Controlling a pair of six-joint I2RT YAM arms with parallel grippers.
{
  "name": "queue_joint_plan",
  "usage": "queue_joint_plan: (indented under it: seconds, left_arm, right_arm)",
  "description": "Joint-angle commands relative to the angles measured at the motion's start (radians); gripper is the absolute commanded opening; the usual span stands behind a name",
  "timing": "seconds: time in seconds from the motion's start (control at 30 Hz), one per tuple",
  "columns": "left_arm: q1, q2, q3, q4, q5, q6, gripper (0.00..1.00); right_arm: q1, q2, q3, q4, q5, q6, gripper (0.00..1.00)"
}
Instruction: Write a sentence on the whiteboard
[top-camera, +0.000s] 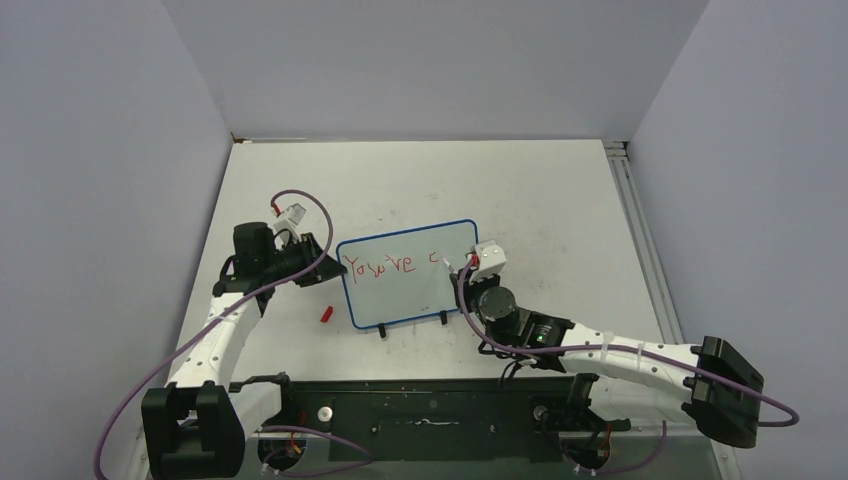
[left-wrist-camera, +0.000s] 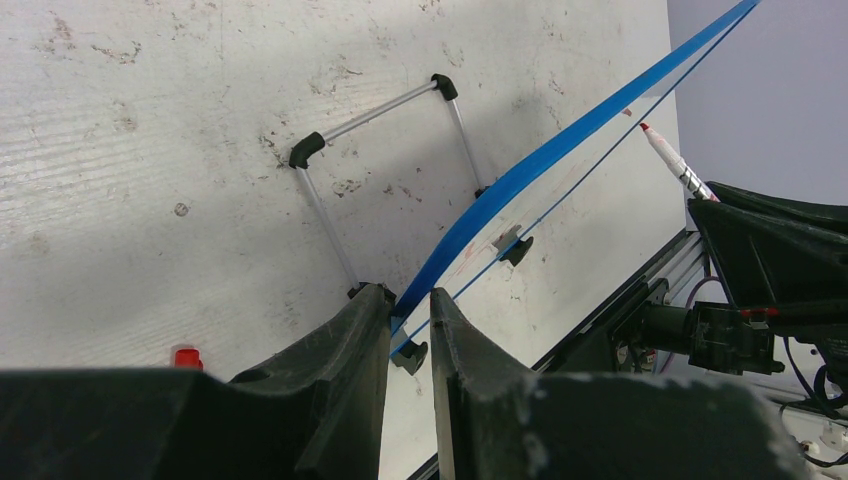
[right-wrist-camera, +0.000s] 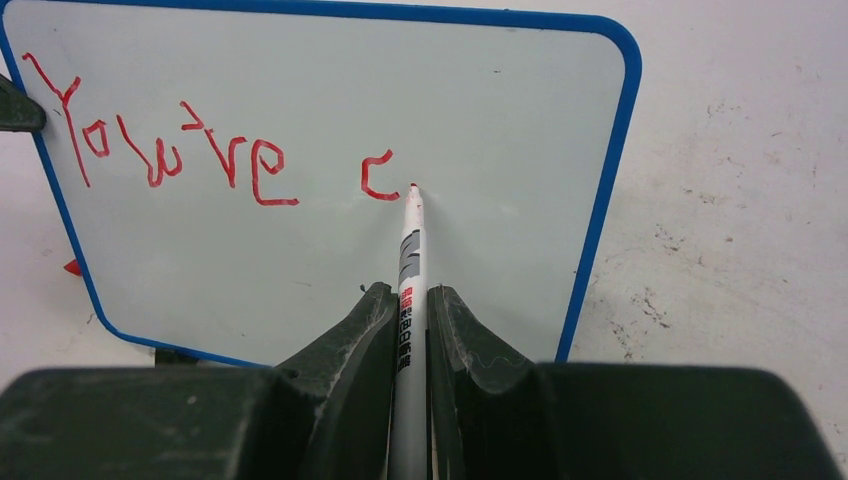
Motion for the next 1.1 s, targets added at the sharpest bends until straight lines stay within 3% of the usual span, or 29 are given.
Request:
queue_joint_plan:
  seconds: [0.0, 1.07]
  left_arm:
    - [-0.004, -0.002, 0.034, 0.019, 0.021, 0.010, 0.20]
    - [-0.004, 0.002, 0.035, 0.019, 0.022, 0.010, 0.20]
  right_arm:
    - [0.002, 0.018, 0.021, 0.052, 0.030, -0.022, 0.05]
    - [-0.015, 0.077, 0.041, 0.082, -0.005, -0.049, 0.05]
